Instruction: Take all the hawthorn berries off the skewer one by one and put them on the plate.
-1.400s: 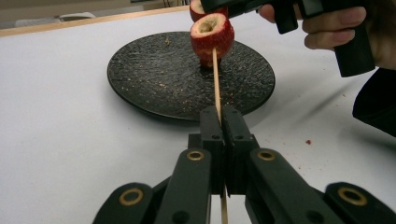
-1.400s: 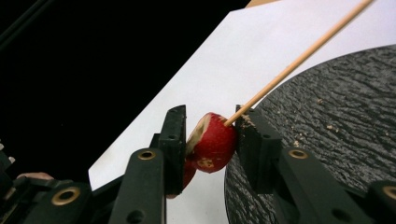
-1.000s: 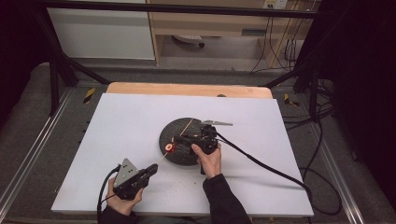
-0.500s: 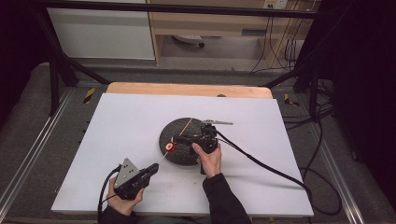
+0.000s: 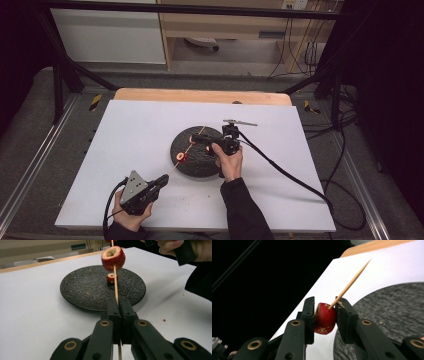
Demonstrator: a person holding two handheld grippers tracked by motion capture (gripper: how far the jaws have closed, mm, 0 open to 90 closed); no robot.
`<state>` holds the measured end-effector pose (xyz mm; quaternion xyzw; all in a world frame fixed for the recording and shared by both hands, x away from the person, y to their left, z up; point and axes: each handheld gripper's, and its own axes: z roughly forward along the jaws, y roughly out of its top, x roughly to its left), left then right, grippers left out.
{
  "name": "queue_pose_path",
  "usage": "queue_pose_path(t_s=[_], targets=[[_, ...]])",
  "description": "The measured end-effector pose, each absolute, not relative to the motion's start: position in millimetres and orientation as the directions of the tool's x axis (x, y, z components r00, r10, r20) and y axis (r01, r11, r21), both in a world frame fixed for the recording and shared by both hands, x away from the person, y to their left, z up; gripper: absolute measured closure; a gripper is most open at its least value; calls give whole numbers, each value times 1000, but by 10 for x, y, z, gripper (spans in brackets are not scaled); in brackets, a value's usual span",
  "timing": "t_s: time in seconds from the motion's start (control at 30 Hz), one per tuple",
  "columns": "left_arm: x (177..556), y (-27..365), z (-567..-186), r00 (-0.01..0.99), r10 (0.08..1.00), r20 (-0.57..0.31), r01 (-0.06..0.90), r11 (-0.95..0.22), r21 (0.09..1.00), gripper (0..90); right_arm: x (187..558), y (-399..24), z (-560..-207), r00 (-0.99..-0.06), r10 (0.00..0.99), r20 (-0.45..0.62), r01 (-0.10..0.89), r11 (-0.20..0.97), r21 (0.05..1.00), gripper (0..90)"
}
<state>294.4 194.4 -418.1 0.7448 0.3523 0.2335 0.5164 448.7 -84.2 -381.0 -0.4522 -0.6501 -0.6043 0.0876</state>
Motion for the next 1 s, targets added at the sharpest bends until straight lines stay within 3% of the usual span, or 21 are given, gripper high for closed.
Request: queue_pose_path(t_s=[0.4, 1.0], targets=[[2931, 1955, -4173, 643, 766, -12, 277, -218, 936, 885, 4651, -978, -3694, -556, 514, 653, 675, -180, 716, 716], [2934, 2026, -4187, 635, 772, -30, 293, -205, 934, 884, 4809, -1330, -3498, -513, 679, 525, 568, -190, 801, 721]])
